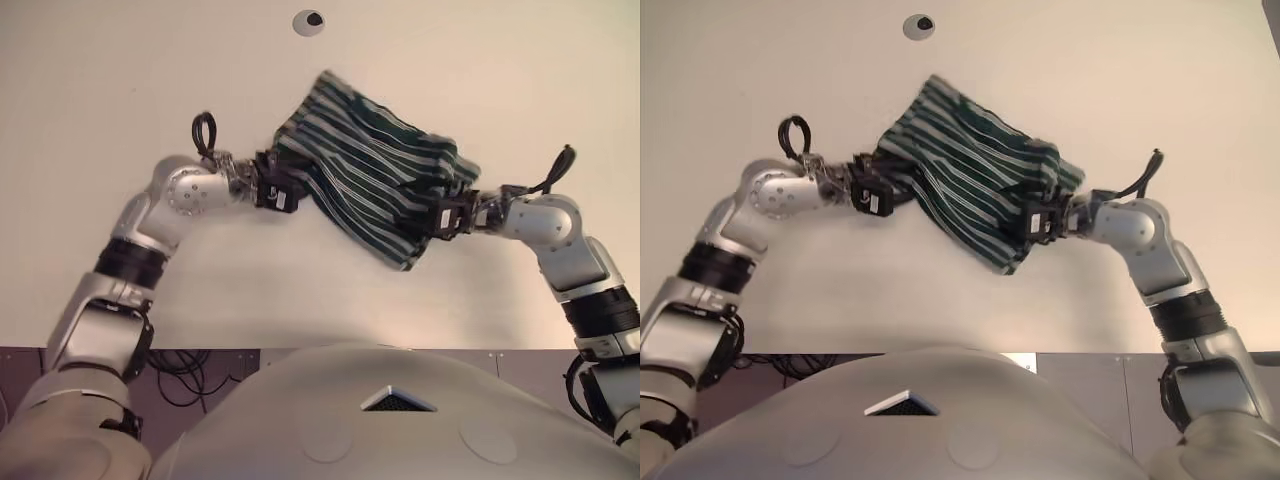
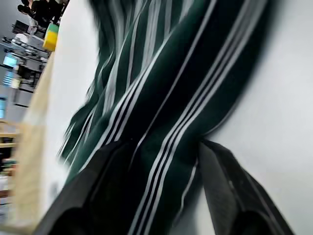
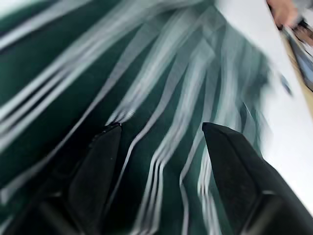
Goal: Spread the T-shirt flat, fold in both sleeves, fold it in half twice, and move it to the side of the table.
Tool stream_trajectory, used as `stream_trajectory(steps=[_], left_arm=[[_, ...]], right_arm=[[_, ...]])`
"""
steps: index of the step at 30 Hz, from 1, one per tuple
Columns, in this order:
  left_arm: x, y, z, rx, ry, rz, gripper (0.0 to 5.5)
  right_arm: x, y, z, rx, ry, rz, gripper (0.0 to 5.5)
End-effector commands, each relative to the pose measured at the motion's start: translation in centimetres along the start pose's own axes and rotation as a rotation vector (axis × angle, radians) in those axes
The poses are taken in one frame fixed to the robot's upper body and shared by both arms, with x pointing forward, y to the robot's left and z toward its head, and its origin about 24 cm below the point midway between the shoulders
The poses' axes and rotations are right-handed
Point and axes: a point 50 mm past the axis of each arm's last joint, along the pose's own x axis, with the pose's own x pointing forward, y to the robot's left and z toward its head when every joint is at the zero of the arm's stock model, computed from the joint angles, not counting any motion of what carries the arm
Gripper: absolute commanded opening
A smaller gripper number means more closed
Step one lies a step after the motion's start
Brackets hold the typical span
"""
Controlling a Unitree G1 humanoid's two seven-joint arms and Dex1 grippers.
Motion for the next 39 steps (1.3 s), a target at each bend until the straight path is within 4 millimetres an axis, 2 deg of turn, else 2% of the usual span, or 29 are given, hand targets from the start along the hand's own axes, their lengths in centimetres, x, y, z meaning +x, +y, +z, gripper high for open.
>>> stream_trajectory(steps=[1,4,7,10,13,15,17,19,22,24,27,30,34,39], left_arm=[[0.6,1.4,-3.9,0.43,0.249,-0.075,2.39],[0.5,2.6,-5.2,0.533,0.306,-0.034,2.39],[-0.4,2.1,-6.8,0.538,0.339,-0.027,2.39],[-1.7,1.4,-7.2,0.383,0.3,0.058,2.39],[-3.3,1.5,-7.1,0.176,0.234,0.216,2.39],[-4.0,0.8,-6.2,0.031,0.131,0.278,2.39],[-4.7,-1.4,-4.1,-0.129,-0.045,0.255,2.39],[-5.8,-5.1,-1.2,-0.239,-0.203,0.119,2.39],[-7.5,-10.5,1.8,-0.351,-0.285,-0.062,2.39],[-8.3,-12.9,3.3,-0.385,-0.306,-0.127,2.39],[-8.6,-14.1,3.7,-0.269,-0.287,-0.182,2.73],[-8.8,-13.8,3.9,-0.18,-0.294,-0.163,3.07],[-7.8,-13.7,5.3,-0.076,-0.36,-0.112,3.24],[-7.3,-14.1,5.4,-0.002,-0.353,-0.111,3.24]], right_arm=[[5.3,3.3,5.2,0.041,-0.251,0.25,3.04],[7.7,1.1,7.3,0.046,-0.345,0.094,3.04],[7.1,-1.0,7.1,0.096,-0.357,-0.078,3.04],[4.1,-2.3,6.1,0.189,-0.377,-0.199,3.04],[0.7,-2.5,5.6,0.288,-0.427,-0.259,3.04],[-1.8,-2.3,4.8,0.328,-0.406,-0.293,3.04],[-4.7,-0.9,3.1,0.347,-0.32,-0.297,3.04],[-7.4,1.8,1.3,0.41,-0.219,-0.239,3.04],[-11.3,7.0,-1.0,0.539,-0.03,-0.167,3.04],[-12.8,9.1,-1.2,0.58,0.025,-0.151,3.04],[-12.6,10.9,-0.6,0.513,0.073,-0.072,3.6],[-11.1,11.7,-0.6,0.291,0.116,-0.013,3.96],[-8.6,11.9,-0.1,0.081,0.056,-0.02,3.96],[-7.0,11.8,-0.3,-0.05,0.035,0.007,3.96]])
